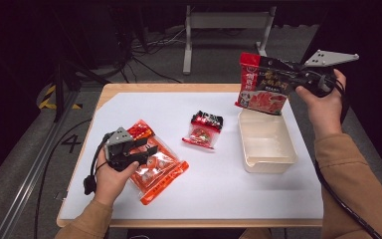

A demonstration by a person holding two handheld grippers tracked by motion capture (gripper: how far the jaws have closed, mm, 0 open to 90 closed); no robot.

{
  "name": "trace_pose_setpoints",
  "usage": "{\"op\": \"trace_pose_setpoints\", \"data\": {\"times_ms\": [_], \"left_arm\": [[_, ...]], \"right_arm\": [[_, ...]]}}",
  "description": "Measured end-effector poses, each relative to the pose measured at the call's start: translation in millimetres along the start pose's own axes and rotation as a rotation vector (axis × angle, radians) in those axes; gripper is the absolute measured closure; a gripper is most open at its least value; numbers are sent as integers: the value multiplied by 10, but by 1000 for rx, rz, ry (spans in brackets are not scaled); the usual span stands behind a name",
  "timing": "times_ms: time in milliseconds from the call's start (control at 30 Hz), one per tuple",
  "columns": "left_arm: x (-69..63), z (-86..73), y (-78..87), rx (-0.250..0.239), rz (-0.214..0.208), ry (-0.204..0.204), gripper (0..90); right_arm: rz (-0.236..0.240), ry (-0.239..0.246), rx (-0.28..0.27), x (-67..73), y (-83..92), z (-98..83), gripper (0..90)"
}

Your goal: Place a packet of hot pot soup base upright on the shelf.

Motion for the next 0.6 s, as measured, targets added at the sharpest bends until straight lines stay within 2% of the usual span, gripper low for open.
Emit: {"op": "trace_pose_setpoints", "data": {"times_ms": [200, 600], "left_arm": [[-2, 5, 19, -14, 4, -1, 483], [27, -26, 34, -6, 8, 18, 483]], "right_arm": [[6, 4, -7, -56, -8, -43, 795], [27, -6, -6, -107, -92, -195, 793]]}}
Point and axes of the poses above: each handheld gripper's, and its own axes: y roughly backward along the jaws, z roughly out of its top, x roughly to its left, the point moved 4 cm from there along -y, roughly forward along the jaws, and after that the axes turned 6 degrees about z, right-handed, at the moved point
